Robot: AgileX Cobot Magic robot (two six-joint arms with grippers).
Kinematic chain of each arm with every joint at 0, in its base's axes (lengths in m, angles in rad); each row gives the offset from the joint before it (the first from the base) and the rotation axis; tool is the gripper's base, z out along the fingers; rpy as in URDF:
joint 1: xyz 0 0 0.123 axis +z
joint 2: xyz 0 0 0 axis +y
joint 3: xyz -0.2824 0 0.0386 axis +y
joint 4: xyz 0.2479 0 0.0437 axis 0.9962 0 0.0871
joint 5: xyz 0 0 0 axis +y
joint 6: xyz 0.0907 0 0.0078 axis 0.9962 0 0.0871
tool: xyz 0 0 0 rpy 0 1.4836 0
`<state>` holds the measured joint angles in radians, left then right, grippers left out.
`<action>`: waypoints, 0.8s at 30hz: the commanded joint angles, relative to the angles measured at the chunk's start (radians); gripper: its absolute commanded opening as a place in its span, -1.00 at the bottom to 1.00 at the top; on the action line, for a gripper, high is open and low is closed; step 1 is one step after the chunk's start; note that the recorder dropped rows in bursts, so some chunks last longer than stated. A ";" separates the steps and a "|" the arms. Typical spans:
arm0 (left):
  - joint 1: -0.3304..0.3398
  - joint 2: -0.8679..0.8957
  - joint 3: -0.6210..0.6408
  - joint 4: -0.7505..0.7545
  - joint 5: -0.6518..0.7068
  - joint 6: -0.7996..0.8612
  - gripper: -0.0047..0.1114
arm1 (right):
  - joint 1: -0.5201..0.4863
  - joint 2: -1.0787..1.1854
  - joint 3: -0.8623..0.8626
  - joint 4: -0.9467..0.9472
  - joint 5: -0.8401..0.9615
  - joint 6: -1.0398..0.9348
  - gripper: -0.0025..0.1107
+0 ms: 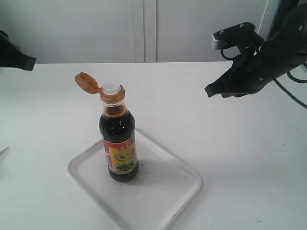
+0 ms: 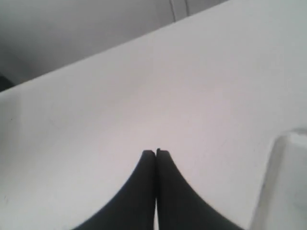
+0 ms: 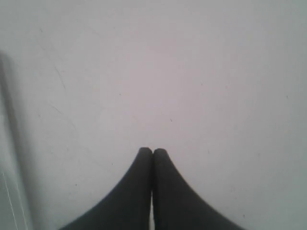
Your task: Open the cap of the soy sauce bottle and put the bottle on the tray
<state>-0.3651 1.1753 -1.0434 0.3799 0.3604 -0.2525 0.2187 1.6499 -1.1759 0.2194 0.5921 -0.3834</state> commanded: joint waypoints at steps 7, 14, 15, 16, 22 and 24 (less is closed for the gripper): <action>0.109 -0.013 -0.008 -0.080 0.314 0.146 -0.92 | -0.156 -0.039 -0.014 -0.126 0.232 0.099 -0.96; 0.114 -0.064 -0.004 -0.125 0.372 0.147 -0.92 | -0.211 -0.132 0.045 -0.124 0.214 0.099 -0.96; 0.114 -0.078 -0.004 -0.122 0.374 0.147 -0.92 | -0.211 -0.149 0.060 -0.122 0.196 0.099 -0.96; 0.114 -0.096 -0.002 -0.122 0.374 0.147 -0.92 | -0.211 -0.163 0.071 -0.120 0.180 0.099 -0.96; 0.114 -0.223 0.098 -0.122 0.283 0.117 -0.92 | -0.211 -0.270 0.156 -0.105 0.072 0.099 -0.96; 0.114 -0.264 0.141 -0.122 0.258 0.112 -0.92 | -0.211 -0.317 0.187 -0.105 0.047 0.099 -0.96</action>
<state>-0.2547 0.9667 -0.9589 0.2660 0.6461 -0.1204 0.0162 1.3851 -1.0239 0.1104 0.6821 -0.2882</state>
